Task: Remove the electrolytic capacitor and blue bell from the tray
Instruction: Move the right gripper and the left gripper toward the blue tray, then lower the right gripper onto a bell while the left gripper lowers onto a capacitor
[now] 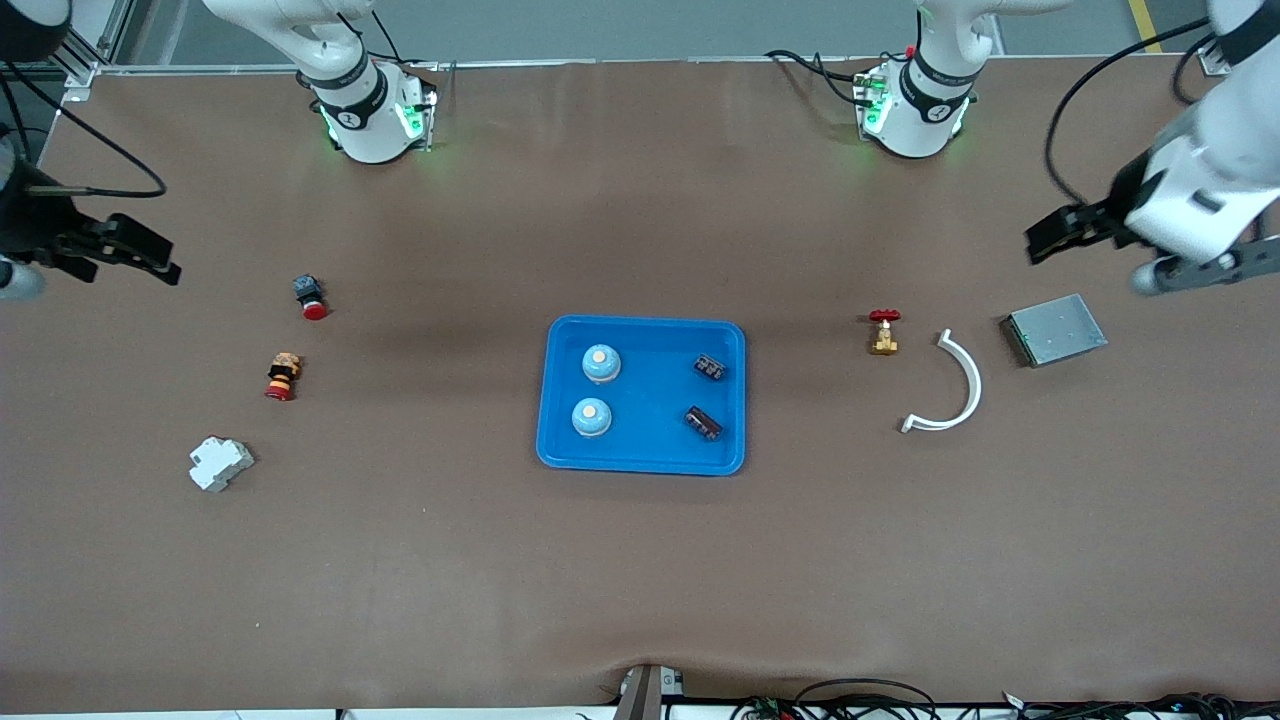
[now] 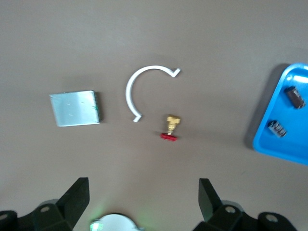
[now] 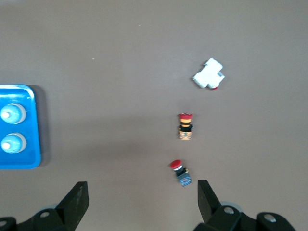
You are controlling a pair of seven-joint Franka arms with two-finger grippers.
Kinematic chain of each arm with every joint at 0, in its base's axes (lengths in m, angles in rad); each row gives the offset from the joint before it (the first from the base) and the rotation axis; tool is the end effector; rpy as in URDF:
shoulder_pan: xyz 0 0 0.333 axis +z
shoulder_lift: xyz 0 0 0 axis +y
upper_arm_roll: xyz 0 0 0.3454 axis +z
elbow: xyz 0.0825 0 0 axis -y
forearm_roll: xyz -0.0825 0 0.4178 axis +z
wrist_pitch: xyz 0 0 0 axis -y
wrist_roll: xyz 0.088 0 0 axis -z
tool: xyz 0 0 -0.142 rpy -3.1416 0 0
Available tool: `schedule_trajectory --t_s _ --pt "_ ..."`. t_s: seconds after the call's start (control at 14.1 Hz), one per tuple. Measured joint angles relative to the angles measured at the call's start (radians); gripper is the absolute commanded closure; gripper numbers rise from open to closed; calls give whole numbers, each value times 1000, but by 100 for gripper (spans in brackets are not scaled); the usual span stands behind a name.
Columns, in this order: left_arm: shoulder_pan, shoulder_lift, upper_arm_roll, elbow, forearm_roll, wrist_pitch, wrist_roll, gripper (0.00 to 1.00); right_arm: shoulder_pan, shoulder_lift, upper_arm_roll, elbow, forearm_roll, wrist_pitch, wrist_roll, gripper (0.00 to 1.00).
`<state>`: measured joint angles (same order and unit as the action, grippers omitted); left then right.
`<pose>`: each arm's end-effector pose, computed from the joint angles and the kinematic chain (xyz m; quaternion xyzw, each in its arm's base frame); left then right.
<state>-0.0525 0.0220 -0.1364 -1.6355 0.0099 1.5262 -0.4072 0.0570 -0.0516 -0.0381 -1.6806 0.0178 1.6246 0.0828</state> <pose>0.5721 -0.1072 0.5703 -0.9919 -0.1085 0.0616 0.0225 0.5737 0.0128 0.5979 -0.9994 0.0324 0.0027 0.0097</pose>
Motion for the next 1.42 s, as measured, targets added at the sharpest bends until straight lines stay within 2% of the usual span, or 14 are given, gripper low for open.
schedule_trajectory --t_s 0.28,0.42,0.92,1.42 --pt "-20 140 -111 -4 -1 96 -293 0 141 0 9 -43 1 44 210 0" --pt "-48 207 -133 -4 -1 164 -421 0 205 1 12 -91 1 106 310 0" --pt "-168 400 -136 -4 0 412 -789 0 449 56 15 -260 1 349 668 0" --pt "-288 543 -136 -3 0 592 -1093 0 575 242 14 -279 1 579 917 0"
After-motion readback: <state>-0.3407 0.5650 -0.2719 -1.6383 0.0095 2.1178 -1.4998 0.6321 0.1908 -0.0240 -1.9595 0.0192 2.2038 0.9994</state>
